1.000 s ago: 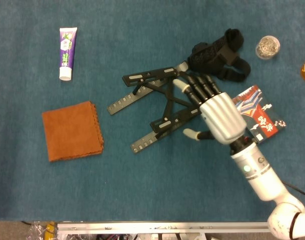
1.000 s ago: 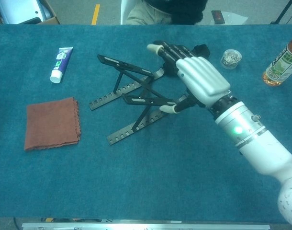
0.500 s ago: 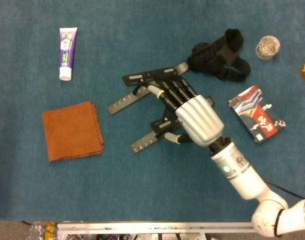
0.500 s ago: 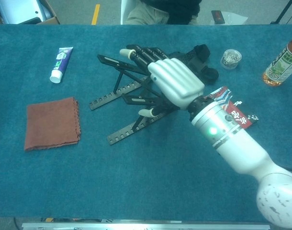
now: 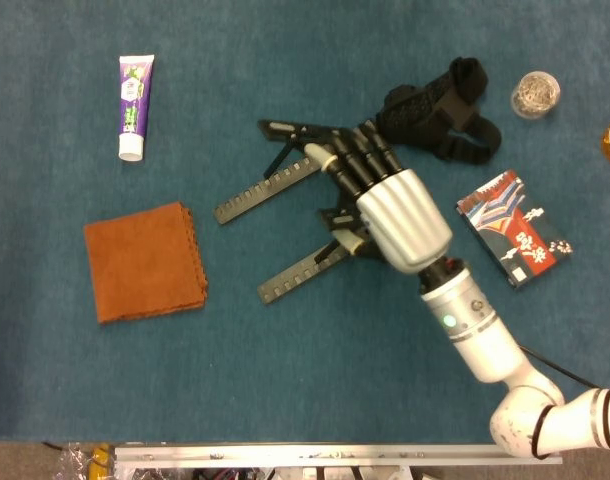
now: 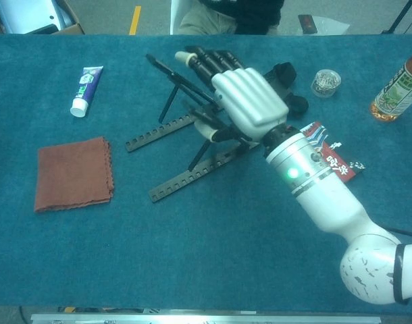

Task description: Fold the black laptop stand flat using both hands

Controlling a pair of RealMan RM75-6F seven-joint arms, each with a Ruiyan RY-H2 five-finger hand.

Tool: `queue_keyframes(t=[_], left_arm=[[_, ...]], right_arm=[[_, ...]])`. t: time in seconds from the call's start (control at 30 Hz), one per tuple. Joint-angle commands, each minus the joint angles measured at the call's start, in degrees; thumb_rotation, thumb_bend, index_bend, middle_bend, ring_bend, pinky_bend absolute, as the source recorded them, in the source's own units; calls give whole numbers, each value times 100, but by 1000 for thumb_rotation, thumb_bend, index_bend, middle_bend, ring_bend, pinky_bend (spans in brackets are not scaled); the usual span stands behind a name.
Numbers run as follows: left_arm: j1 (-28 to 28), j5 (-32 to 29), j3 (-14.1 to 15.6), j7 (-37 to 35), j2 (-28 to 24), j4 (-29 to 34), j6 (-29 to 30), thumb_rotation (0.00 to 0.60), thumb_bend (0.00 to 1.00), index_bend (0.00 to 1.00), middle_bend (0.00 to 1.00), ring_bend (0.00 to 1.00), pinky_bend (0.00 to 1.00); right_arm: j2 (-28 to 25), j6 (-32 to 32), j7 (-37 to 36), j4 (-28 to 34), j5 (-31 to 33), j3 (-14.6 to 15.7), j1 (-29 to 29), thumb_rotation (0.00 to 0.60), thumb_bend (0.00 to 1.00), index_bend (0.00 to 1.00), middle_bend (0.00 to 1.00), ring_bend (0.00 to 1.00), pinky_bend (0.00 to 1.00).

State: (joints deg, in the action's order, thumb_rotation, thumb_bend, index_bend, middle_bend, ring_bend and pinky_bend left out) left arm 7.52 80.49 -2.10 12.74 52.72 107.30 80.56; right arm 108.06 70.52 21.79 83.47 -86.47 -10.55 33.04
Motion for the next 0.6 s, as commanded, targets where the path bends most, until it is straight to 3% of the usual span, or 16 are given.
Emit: queue_keyframes(t=[0.03,0.6], left_arm=[[-3,31,9,8,1,0,10,600,284,0,0,0,0],[107,136,17,55,93,-22,-126,600,284,0,0,0,0]], right_arm=[[-106,101,-2,41,37,-1,-82,600,306,0,0,0,12],[-817,719,-127,279,233,31,-626,600,306,0,0,0,12]])
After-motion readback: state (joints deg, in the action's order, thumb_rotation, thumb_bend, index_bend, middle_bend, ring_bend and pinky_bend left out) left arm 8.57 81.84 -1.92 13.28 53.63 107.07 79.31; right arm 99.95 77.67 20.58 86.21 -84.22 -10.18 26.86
